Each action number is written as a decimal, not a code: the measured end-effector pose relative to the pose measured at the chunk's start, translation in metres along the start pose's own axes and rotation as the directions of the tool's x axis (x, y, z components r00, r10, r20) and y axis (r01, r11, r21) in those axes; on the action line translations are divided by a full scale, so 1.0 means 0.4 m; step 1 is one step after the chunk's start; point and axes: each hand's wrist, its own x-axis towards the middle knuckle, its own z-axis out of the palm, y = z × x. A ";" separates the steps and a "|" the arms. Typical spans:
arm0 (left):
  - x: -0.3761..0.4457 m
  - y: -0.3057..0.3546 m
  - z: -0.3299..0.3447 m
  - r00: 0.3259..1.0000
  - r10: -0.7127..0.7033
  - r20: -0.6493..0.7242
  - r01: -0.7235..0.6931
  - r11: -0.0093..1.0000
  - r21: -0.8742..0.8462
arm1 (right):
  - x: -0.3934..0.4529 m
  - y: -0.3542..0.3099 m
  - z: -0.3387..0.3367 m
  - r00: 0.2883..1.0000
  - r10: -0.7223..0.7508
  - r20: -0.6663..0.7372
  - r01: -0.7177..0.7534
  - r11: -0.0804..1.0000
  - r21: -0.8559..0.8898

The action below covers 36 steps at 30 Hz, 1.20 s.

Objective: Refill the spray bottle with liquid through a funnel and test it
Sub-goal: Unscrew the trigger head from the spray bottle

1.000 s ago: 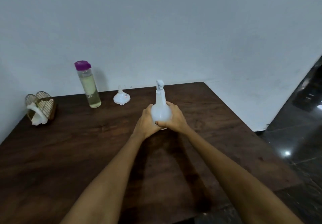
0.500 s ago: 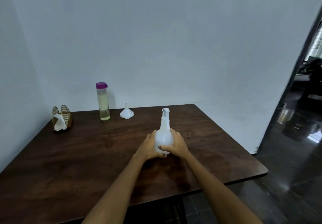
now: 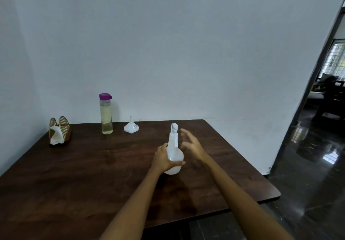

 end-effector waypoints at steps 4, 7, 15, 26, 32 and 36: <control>0.018 0.009 0.006 0.998 0.016 -0.054 -0.016 1.000 0.002 | 0.035 -0.097 0.000 0.950 0.041 -0.310 -0.007 0.994 0.110; 0.030 0.011 0.005 1.000 0.015 -0.027 -0.014 0.998 0.057 | 0.067 -0.162 0.013 0.985 0.036 -0.171 -0.074 0.972 -0.222; 0.037 0.009 0.009 0.998 0.040 -0.051 -0.038 0.998 0.045 | 0.139 -0.269 0.049 0.975 0.206 -0.084 -0.185 0.539 -0.822; 0.032 0.018 0.000 1.000 0.009 -0.021 -0.006 0.994 0.112 | 0.177 -0.286 0.073 0.957 0.263 0.119 0.037 0.299 -0.954; 0.028 0.021 -0.003 1.000 0.000 -0.022 0.002 0.995 0.100 | 0.168 -0.291 0.079 0.910 0.305 0.279 0.242 0.155 -0.958; 0.023 0.020 -0.007 0.999 0.014 -0.043 -0.009 0.993 0.119 | 0.160 -0.264 0.082 0.857 0.317 0.407 0.352 0.216 -0.911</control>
